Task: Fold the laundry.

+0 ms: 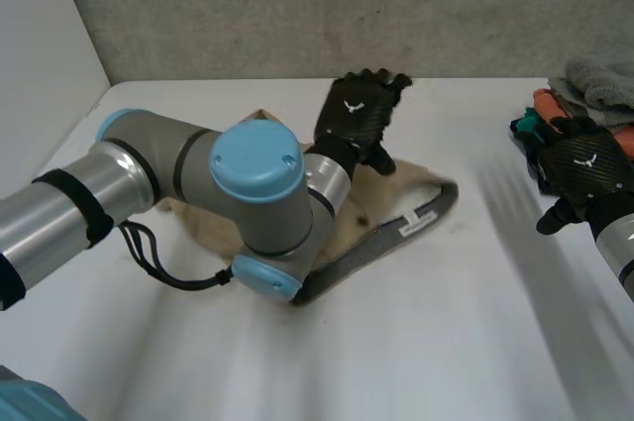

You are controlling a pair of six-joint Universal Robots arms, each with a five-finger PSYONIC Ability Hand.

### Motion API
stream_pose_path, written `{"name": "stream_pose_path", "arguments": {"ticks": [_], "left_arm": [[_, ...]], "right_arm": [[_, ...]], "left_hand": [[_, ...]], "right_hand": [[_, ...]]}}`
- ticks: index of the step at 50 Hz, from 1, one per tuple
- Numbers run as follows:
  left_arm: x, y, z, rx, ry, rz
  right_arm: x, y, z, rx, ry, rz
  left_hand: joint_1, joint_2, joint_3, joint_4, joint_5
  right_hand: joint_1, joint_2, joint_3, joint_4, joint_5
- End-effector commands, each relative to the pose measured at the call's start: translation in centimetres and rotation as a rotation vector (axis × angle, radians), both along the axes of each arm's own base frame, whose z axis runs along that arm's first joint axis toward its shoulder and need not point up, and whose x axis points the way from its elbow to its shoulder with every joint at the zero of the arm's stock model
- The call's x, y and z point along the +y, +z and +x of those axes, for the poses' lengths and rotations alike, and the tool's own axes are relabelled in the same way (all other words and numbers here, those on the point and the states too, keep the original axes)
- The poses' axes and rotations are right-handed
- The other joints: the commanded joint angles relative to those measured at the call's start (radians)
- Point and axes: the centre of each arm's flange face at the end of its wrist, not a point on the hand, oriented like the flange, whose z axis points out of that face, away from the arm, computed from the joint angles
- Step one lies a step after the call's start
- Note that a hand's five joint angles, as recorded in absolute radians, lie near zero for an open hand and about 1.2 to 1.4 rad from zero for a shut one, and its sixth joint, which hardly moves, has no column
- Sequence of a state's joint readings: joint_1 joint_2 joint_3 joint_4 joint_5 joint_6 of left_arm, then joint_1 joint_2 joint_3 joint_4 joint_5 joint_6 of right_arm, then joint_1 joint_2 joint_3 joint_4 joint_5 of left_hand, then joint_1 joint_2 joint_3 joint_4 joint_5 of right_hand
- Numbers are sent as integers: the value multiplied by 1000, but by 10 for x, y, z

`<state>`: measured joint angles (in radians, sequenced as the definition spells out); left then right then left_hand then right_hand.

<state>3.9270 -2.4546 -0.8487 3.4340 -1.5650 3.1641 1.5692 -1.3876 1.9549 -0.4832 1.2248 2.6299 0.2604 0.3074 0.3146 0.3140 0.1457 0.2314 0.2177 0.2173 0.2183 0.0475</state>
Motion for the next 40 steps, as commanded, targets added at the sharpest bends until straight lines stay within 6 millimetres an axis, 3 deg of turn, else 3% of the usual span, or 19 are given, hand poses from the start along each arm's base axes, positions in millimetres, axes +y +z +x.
{"name": "stream_pose_path", "arguments": {"ticks": [1, 2, 5, 9, 12, 13, 16, 17, 20, 21, 27, 34, 40], "left_arm": [[17, 52, 25, 41, -61, -42], [14, 68, 39, 45, -32, -68], [8, 83, 64, 27, 21, -96], [-13, 104, 117, -28, 162, -162], [-40, 92, 149, -110, 260, -161], [-58, 84, 172, -172, 312, -160], [-80, 69, 203, -271, 350, -152], [-92, 59, 221, -330, 356, -145], [-111, 35, 243, -409, 349, -109], [-120, 16, 256, -457, 336, -73], [-138, -23, 273, -562, 292, -35], [-145, -51, 274, -594, 274, 1], [-139, -70, 260, -602, 228, 34]], "right_arm": [[4, -2, 0, -14, -12, 52], [5, -2, 0, -19, -11, 64], [12, -4, 6, -59, 4, 127], [28, -4, 24, -124, 60, 221], [42, -1, 42, -152, 117, 274], [47, -1, 48, -154, 137, 286], [69, 3, 72, -150, 228, 319], [73, 4, 78, -148, 247, 322], [94, 10, 104, -163, 334, 321], [97, 11, 109, -170, 345, 320], [118, -2, 162, -219, 411, 397], [125, -29, 198, -212, 459, 441], [125, -53, 223, -189, 485, 452]], "left_hand": [[-86, -133, -140, -139, -146], [-86, -133, -140, -139, -146], [-86, -133, -140, -139, -146], [-85, -132, -139, -139, -145], [-79, -126, -133, -133, -139], [-70, -117, -125, -124, -130], [-56, -103, -110, -109, -116], [-53, -100, -107, -106, -113], [-41, -88, -95, -95, -101], [-26, -73, -81, -80, -86], [47, 0, -7, -7, -13], [147, 100, 93, 93, 87], [200, 153, 145, 146, 140]], "right_hand": [[-57, -43, -43, -44, -48], [-57, -43, -43, -44, -48], [-57, -43, -43, -44, -48], [-57, -43, -43, -44, -48], [-57, -43, -43, -44, -48], [-57, -43, -43, -44, -48], [-57, -43, -43, -44, -48], [-57, -43, -43, -44, -48], [-57, -43, -43, -44, -48], [-57, -43, -43, -44, -48], [-57, -43, -43, -44, -48], [-57, -43, -43, -44, -48], [-38, -24, -24, -25, -29]]}}
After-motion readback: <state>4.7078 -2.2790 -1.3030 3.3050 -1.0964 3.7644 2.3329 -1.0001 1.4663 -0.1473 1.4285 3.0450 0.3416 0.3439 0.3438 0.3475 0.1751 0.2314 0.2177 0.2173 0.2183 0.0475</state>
